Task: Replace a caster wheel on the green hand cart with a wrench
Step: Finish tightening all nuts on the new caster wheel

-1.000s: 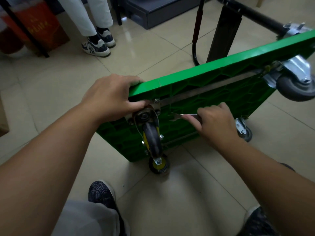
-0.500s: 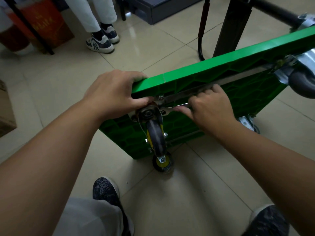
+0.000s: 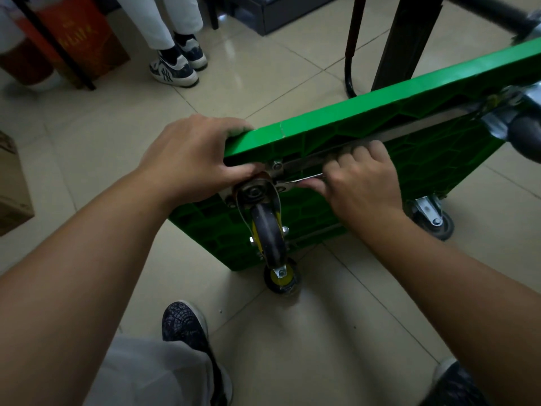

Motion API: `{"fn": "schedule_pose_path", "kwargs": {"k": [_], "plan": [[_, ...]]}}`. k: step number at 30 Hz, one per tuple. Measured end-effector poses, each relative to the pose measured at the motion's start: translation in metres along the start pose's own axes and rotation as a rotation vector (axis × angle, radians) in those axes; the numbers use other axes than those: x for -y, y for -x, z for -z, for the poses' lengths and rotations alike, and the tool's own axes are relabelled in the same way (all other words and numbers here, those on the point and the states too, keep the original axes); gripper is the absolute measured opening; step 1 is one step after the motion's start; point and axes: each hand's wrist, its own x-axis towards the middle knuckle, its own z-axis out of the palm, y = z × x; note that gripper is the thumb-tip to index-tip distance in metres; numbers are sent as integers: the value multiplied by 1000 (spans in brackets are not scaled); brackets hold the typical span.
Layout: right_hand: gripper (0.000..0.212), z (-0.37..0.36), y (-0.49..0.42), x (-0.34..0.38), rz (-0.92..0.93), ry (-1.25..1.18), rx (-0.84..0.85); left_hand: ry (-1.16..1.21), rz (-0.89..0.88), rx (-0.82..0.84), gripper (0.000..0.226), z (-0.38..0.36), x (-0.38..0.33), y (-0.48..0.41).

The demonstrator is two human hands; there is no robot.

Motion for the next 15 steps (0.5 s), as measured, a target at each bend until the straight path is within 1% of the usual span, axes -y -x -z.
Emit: {"fn": "schedule_pose_path", "kwargs": {"k": [2, 4, 5, 7, 11, 13, 15], "plan": [[63, -7, 12, 11, -114, -66, 36, 2, -6, -5, 48, -1, -1, 1], [58, -15, 30, 31, -275, -172, 108, 2, -12, 1, 46, -1, -1, 2], [56, -20, 36, 39, -334, -222, 115, 2, -9, 2, 46, -1, -1, 3], [55, -27, 36, 41, -358, -288, 93, -3, -1, -5, 44, 0, 0, 2], [57, -34, 32, 30, -326, -367, 39, -1, -22, -5, 43, -2, 1, 1], [55, -38, 37, 41, -415, -424, 16, -5, -36, -8, 43, -4, 3, 2], [51, -40, 43, 61, -555, -517, 17, 5, -43, 1, 44, -5, 4, 2]]}}
